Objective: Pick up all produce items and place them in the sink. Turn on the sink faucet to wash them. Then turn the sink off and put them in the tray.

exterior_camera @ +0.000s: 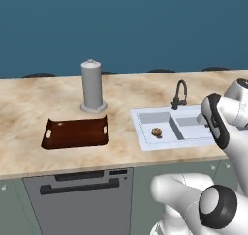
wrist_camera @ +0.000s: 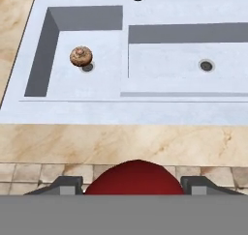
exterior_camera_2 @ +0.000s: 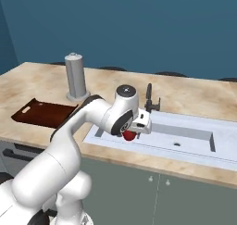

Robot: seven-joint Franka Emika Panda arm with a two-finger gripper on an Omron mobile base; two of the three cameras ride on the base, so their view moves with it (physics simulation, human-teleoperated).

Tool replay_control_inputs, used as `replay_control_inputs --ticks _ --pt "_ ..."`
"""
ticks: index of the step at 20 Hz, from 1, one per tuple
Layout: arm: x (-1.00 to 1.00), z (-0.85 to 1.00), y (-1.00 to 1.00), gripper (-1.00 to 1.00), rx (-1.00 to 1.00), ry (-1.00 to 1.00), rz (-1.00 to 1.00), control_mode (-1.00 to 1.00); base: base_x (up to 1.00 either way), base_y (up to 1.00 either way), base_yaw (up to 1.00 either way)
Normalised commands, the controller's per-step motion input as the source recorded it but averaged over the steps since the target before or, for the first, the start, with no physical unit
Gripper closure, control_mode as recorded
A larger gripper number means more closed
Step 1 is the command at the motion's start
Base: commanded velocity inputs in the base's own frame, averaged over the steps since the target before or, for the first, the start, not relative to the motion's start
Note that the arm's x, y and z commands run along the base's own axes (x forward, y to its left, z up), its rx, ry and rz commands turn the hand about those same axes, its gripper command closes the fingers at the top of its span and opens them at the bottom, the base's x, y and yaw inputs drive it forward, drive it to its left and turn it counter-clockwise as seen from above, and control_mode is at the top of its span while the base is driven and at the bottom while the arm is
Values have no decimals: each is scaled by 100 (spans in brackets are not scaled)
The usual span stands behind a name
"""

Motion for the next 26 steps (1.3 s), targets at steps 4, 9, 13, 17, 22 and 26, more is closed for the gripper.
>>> replay_control_inputs --ticks 4,9,13,17,22,26 --pt "0 0 0 100 0 0 0 100 14 -24 2" --pt "0 0 0 100 0 0 0 100 21 -19 3" --pt "0 0 0 100 0 0 0 100 36 -33 1" --pt "0 0 0 100 0 0 0 100 38 -36 4" --pt "0 0 0 100 0 0 0 100 36 -11 1" --pt "0 0 0 100 0 0 0 100 35 -15 0"
